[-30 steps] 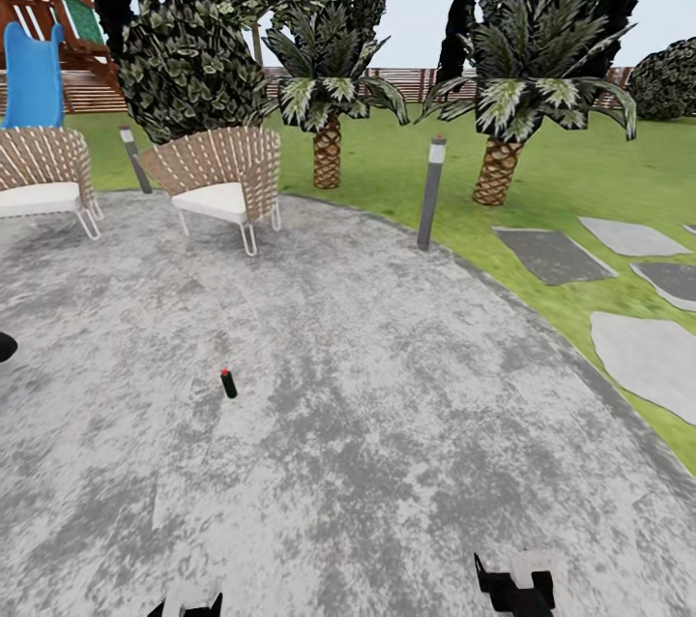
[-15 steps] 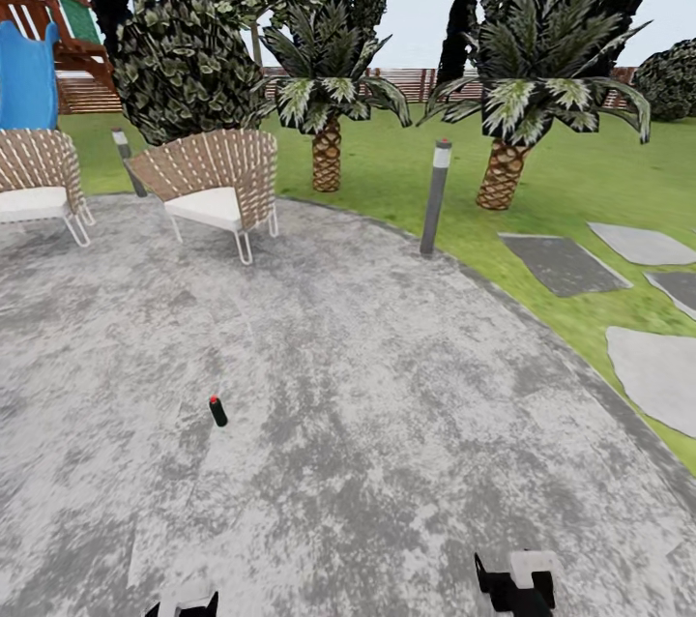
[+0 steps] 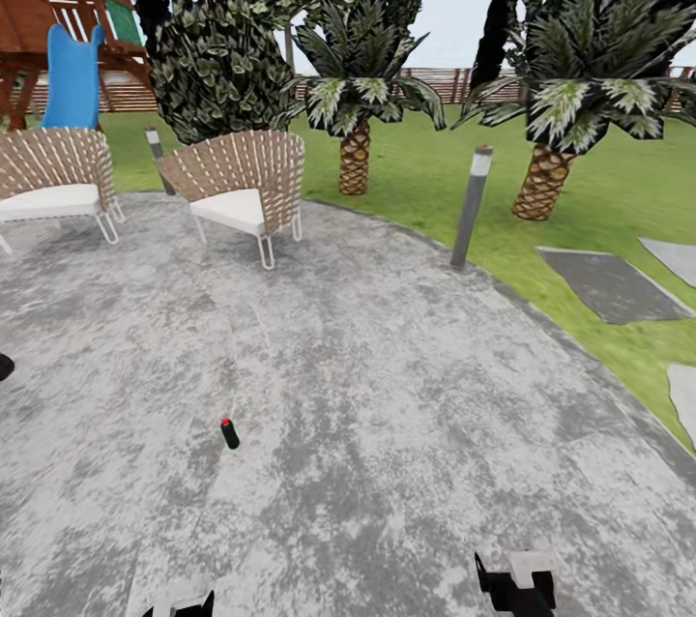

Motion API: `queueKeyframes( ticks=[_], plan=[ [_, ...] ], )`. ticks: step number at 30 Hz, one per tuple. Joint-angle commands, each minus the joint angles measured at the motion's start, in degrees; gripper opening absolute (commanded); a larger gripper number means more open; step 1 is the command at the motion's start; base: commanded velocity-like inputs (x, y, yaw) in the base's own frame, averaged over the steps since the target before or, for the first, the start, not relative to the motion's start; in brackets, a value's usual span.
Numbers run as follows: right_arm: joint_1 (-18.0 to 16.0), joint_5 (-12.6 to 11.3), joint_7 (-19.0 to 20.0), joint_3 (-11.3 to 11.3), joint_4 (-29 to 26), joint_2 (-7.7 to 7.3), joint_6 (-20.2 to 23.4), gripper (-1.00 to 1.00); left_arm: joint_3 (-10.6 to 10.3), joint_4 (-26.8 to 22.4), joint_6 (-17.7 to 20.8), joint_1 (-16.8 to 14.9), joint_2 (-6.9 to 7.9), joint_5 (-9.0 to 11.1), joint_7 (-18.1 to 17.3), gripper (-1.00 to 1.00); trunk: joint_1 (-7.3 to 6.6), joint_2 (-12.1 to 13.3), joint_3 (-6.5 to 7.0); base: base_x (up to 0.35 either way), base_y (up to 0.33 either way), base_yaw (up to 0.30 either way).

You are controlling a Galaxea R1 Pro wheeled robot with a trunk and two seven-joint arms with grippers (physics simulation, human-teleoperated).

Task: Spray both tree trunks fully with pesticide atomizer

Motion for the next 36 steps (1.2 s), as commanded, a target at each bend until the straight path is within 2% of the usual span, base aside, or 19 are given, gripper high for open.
queueKeyframes(
  ticks=[1,23,36],
  plan=[
    [0.0,0.6,-0.2,-0.5,0.0,0.00,-0.2,1.00,0.0,0.1,-0.2,0.0,-0.01,0.4,0.0,1.00,0.02,0.0,-0.05,0.301,-0.110,0.272],
    [0.0,0.6,-0.1,-0.5,0.0,0.00,-0.1,1.00,-0.1,0.1,-0.2,0.0,-0.09,0.4,0.0,1.00,0.02,0.0,-0.05,0.257,-0.172,0.272],
    [1.3,0.7,0.0,-0.4,0.0,-0.35,-0.2,1.00,0.0,0.1,-0.2,0.0,-0.09,0.4,0.0,1.00,0.02,0.0,-0.05,0.198,-0.219,0.032]
  ],
)
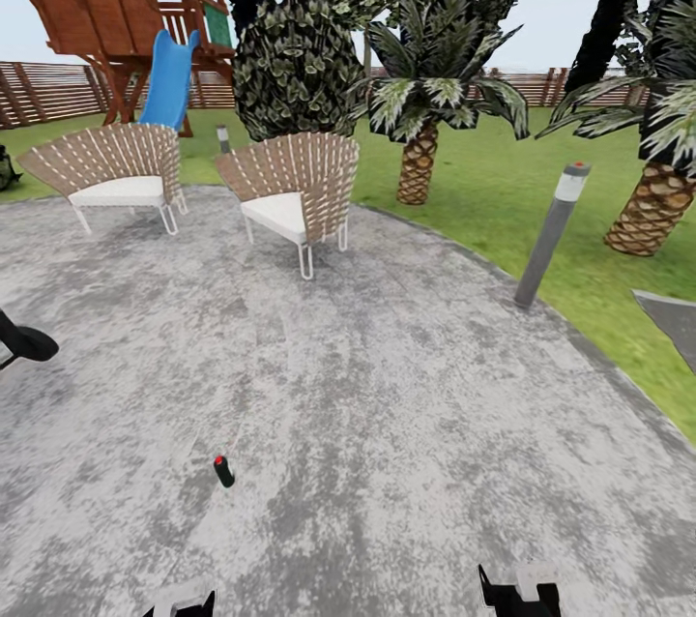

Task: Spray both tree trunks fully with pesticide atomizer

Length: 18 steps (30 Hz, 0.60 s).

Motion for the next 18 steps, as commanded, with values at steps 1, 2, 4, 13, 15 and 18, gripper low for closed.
queueKeyframes(
  ticks=[1,2,4,13,15,18],
  plan=[
    [0.0,0.6,-0.2,-0.5,0.0,0.01,-0.1,1.00,0.0,0.0,-0.2,0.0,0.00,0.4,0.0,1.00,0.01,0.0,-0.05,0.170,-0.233,0.001],
    [0.0,0.6,-0.2,-0.5,0.0,0.01,-0.1,1.00,0.0,0.0,-0.2,0.0,0.00,0.4,0.0,1.00,0.01,0.0,-0.05,0.170,-0.234,0.000],
    [0.0,0.6,-0.2,-0.5,0.0,0.07,-0.1,1.00,0.0,0.0,-0.2,0.0,0.00,0.4,0.0,1.00,0.01,0.0,-0.05,0.169,-0.234,0.000],
    [0.0,0.6,-0.2,-0.5,0.0,0.41,-0.1,1.00,0.1,0.0,-0.1,0.0,0.07,0.4,0.0,1.00,0.01,0.0,-0.05,0.168,-0.236,0.090],
    [0.0,0.6,-0.2,-0.5,0.0,0.42,-0.1,1.00,0.1,0.0,-0.1,0.0,0.07,0.4,0.0,1.00,0.01,0.0,-0.05,0.167,-0.237,0.252],
    [0.0,0.6,-0.2,-0.5,0.0,0.44,-0.1,1.00,0.1,0.0,-0.1,0.0,0.08,0.4,0.0,1.00,0.01,0.0,-0.05,0.167,-0.237,0.267]
  ],
)
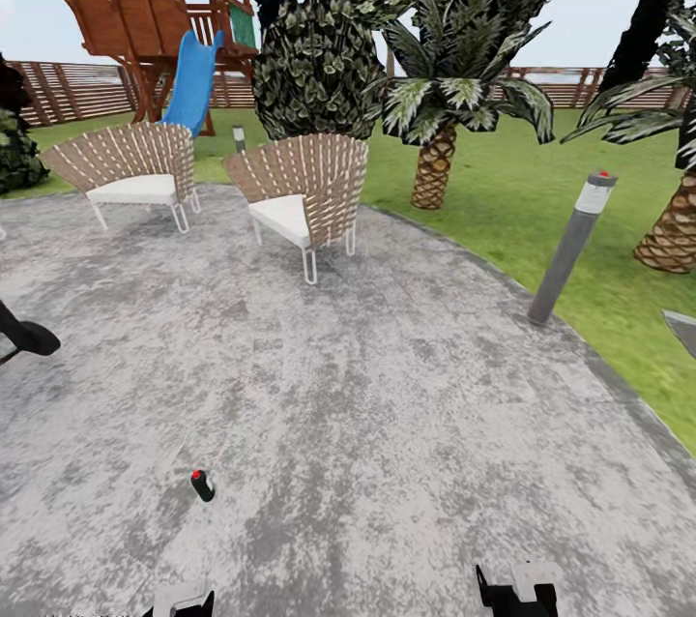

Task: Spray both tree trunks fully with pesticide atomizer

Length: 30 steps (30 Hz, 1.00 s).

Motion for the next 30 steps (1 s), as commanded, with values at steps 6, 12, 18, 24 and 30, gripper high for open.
queueKeyframes(
  ticks=[6,12,18,24,30],
  plan=[
    [0.0,0.6,-0.2,-0.5,0.0,0.01,-0.1,1.00,0.0,0.1,-0.2,0.0,0.00,0.5,0.0,1.00,0.01,0.0,-0.05,0.167,-0.238,0.276],
    [0.0,0.6,-0.2,-0.5,0.0,0.01,-0.1,1.00,0.0,0.0,-0.2,0.0,0.00,0.5,0.0,1.00,0.01,0.0,-0.05,0.167,-0.238,0.277],
    [0.0,0.6,-0.2,-0.5,0.0,0.01,-0.1,1.00,0.0,0.1,-0.2,0.0,0.00,0.5,0.0,1.00,0.01,0.0,-0.05,0.194,-0.234,0.278],
    [0.0,0.6,-0.2,-0.5,0.0,0.01,-0.1,1.00,0.0,0.1,-0.2,0.0,0.00,0.5,0.0,1.00,0.01,0.0,-0.05,0.258,-0.215,0.278],
    [0.0,0.6,-0.2,-0.5,0.0,0.01,-0.1,1.00,0.0,0.1,-0.2,0.0,0.00,0.5,0.0,1.00,0.01,0.0,-0.05,0.113,-0.050,0.278]
  ],
)
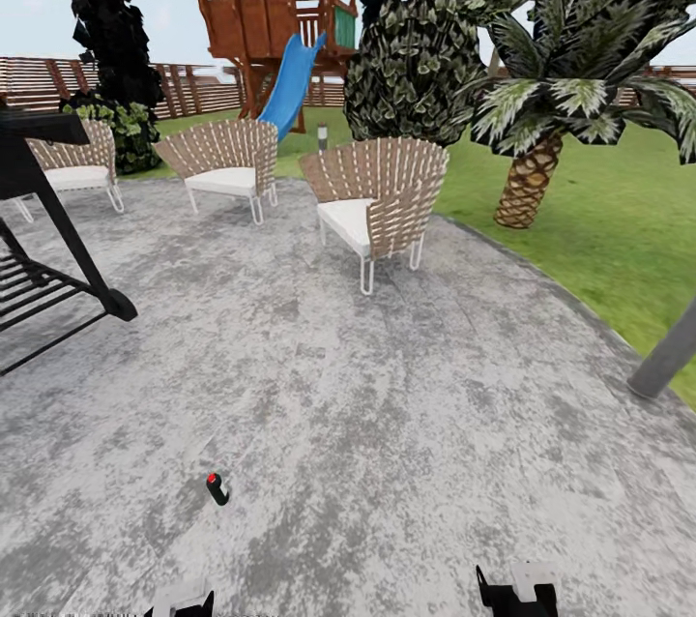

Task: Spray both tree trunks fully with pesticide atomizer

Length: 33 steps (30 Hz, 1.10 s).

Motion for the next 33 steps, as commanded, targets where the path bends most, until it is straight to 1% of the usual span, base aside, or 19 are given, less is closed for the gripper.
queueKeyframes(
  ticks=[1,7,10,33],
  plan=[
    [0.0,0.6,-0.2,-0.4,0.0,0.00,-0.2,1.00,-0.1,0.1,-0.2,0.0,-0.01,0.4,0.0,1.00,-0.01,0.0,-0.04,0.017,-0.007,0.278],
    [0.0,0.6,-0.2,-0.4,0.0,0.00,-0.2,1.00,-0.1,0.1,-0.2,0.0,-0.01,0.4,-0.1,1.00,-0.01,0.0,-0.04,0.007,-0.003,0.277],
    [0.0,0.6,-0.2,-0.4,0.0,0.00,-0.2,1.00,-0.1,0.1,-0.2,0.0,-0.01,0.4,0.0,1.00,-0.01,0.0,-0.04,0.139,-0.081,0.277],
    [0.0,0.6,-0.2,-0.4,0.0,0.00,-0.2,1.00,0.0,0.1,-0.2,0.0,-0.01,0.4,0.0,1.00,-0.01,0.0,-0.04,0.245,-0.170,0.277]
  ],
)
